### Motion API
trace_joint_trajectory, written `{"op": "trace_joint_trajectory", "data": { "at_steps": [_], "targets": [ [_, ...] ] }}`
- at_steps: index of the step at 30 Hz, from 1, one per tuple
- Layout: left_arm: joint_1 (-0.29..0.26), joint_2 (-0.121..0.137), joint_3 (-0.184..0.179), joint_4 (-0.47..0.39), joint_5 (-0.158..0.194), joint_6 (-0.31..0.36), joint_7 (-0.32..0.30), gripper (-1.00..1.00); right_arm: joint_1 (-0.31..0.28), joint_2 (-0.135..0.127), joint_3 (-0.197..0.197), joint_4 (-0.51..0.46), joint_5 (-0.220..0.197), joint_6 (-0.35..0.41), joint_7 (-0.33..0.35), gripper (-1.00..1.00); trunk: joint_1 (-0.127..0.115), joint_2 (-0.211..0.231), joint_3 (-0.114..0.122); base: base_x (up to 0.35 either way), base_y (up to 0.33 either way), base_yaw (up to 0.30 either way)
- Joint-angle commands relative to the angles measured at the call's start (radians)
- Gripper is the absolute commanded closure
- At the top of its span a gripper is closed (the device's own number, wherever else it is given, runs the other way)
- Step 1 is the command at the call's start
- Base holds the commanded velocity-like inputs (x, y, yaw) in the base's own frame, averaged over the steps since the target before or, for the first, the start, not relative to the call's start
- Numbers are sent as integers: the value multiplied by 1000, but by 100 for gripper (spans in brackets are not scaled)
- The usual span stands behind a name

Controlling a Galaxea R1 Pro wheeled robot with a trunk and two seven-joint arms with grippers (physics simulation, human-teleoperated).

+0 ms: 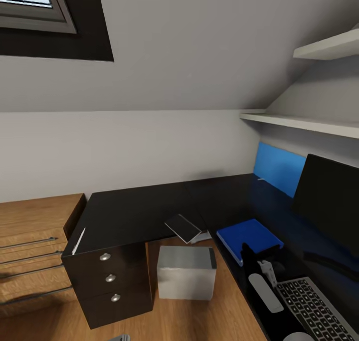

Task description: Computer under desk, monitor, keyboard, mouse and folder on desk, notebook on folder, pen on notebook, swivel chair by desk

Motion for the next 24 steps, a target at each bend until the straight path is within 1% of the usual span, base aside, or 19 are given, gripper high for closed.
{"op": "trace_joint_trajectory", "data": {
  "at_steps": [1, 5, 6, 8, 9, 10, 11, 14, 15, 17, 18, 21, 24],
  "targets": [
    [0, 1, -3, -2, 11, 1, 10, -100, -1, -1, 5, -2, -7, -3, -3, -100, -4, 7, 2, 0, 0, 0],
    [0, 1, -3, 2, 11, 1, 10, -100, -1, -4, 27, -8, 13, 13, 9, -100, -19, 35, 15, 0, 0, 0],
    [0, 1, -4, 8, 11, 1, 10, -100, -1, -6, 44, -9, 31, 16, 22, -100, -23, 42, 18, 0, 0, 0],
    [0, 1, -5, 16, 10, 1, 11, -100, -1, -7, 61, -10, 51, 17, 38, -100, -31, 56, 24, 0, 0, 0],
    [0, 1, -6, 25, 9, 0, 11, -100, -1, -8, 72, -11, 71, 17, 58, -100, -35, 63, 27, 0, 0, 0],
    [0, 1, -6, 28, 9, -1, 11, -100, -1, -8, 76, -11, 81, 17, 68, -100, -38, 70, 30, 0, 0, 0],
    [0, 1, -7, 34, 8, -7, 12, -100, -1, -9, 83, -12, 102, 16, 89, -100, -42, 77, 34, 0, 0, 0],
    [0, 1, -7, 39, 8, -28, 14, -100, 0, -8, 90, -18, 138, 16, 109, -100, -54, 98, 43, 0, 0, 0],
    [0, 1, -7, 41, 7, -49, 15, -100, 0, -8, 92, -24, 164, 17, 116, -100, -58, 105, 46, 0, 0, 0],
    [0, 1, -7, 42, 7, -70, 15, -100, 1, -8, 93, -29, 189, 19, 118, -100, -65, 119, 52, 0, 0, 0],
    [0, 1, -8, 43, 7, -85, 15, -100, 1, -8, 94, -33, 210, 20, 117, -100, -69, 126, 55, 0, 0, 0],
    [0, 0, -8, 43, 7, -101, 15, -100, 1, -8, 96, -42, 234, 28, 108, -100, -81, 147, 65, 0, 0, 0],
    [0, 0, -9, 44, 7, -107, 15, -100, 1, -6, 101, -51, 245, 48, 100, -100, -92, 168, 74, 0, 0, 0]
  ]
}}
